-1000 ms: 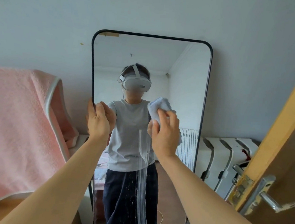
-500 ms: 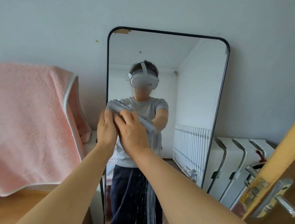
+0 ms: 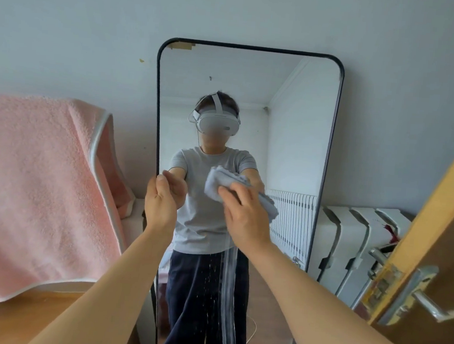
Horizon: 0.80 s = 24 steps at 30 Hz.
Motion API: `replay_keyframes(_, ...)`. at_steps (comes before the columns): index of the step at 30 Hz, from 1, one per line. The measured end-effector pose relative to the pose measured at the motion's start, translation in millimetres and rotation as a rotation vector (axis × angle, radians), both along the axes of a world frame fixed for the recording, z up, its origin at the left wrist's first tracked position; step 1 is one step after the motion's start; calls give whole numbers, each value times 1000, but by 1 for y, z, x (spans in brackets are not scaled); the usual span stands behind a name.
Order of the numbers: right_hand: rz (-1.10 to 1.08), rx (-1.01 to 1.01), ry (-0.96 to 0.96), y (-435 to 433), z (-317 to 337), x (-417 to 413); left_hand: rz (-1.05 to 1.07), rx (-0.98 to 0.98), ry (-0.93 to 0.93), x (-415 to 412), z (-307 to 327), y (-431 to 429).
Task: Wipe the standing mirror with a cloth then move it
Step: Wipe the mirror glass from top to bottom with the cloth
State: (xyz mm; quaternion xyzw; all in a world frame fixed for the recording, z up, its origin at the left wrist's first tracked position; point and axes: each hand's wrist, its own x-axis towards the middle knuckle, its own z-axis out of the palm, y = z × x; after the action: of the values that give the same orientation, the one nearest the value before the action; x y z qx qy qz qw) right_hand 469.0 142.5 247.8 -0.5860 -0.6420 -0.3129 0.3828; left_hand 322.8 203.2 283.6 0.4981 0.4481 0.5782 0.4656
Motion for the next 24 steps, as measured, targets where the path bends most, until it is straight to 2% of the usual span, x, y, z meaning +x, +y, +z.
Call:
replay_keyframes(8,-268,151,196,-36,-14,65,12,-13,15,2,-4,2)
replay_keyframes(15,-437,175,452,-56,-38,84,14,-33,16,6,-13,7)
replay_keyframes(18,-444,162,516,-52,-43,66,14,-51,18,7,-19,6)
replay_keyframes(24,-297,92,422,-30,-48,17,11,-57,67,2,-29,-1)
